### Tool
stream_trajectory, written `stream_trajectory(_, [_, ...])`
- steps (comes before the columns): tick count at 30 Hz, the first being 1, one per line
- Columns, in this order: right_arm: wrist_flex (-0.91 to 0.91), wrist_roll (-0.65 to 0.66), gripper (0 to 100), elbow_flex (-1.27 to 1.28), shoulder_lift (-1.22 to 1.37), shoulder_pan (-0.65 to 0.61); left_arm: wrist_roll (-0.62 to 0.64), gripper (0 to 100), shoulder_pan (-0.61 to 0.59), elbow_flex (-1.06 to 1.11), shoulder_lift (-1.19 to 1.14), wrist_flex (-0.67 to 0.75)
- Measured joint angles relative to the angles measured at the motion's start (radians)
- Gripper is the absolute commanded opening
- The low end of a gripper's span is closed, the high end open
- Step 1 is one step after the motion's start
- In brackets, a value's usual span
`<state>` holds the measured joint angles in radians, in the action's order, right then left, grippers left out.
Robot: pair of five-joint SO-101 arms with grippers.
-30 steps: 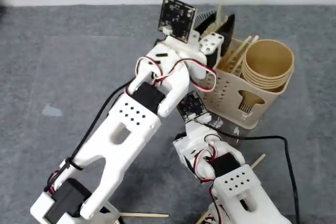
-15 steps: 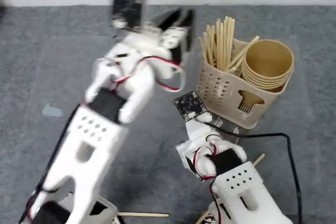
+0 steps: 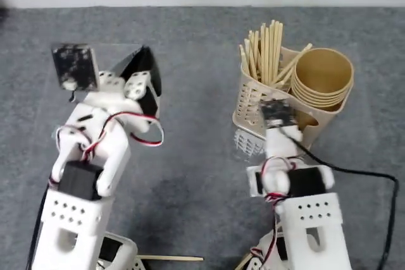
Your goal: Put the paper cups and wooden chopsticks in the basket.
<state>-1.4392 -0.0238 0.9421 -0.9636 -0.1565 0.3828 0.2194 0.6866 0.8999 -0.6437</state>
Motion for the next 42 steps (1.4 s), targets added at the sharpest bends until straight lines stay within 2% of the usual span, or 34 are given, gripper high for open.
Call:
stream_trajectory(4, [-0.012,0.000,11.4,0.000,0.000,0.129,0.000,2,-0.021,0.040,0.017,0.000])
stream_trajectory(9, [-0.014,-0.002,11.5,0.035,-0.002,0.226,-0.002,2,-0.026,0.069,0.017,0.000])
stream_trajectory(15, [-0.014,-0.017,11.4,0.061,-0.002,0.285,0.000,2,-0.026,0.077,0.025,0.000])
stream_trajectory(22, [0.074,-0.232,11.4,0.112,-0.002,0.316,0.000,2,-0.026,0.077,0.026,0.000])
stream_trajectory(26, [0.160,-0.296,11.5,0.181,-0.002,0.316,0.000,2,-0.026,0.095,0.026,0.000])
stream_trajectory(33, [0.244,-0.345,11.5,0.281,-0.002,0.338,0.000,2,-0.026,0.117,0.029,0.000])
stream_trajectory(42, [0.256,-0.348,11.4,0.281,-0.002,0.470,0.000,2,-0.026,0.118,0.029,0.000])
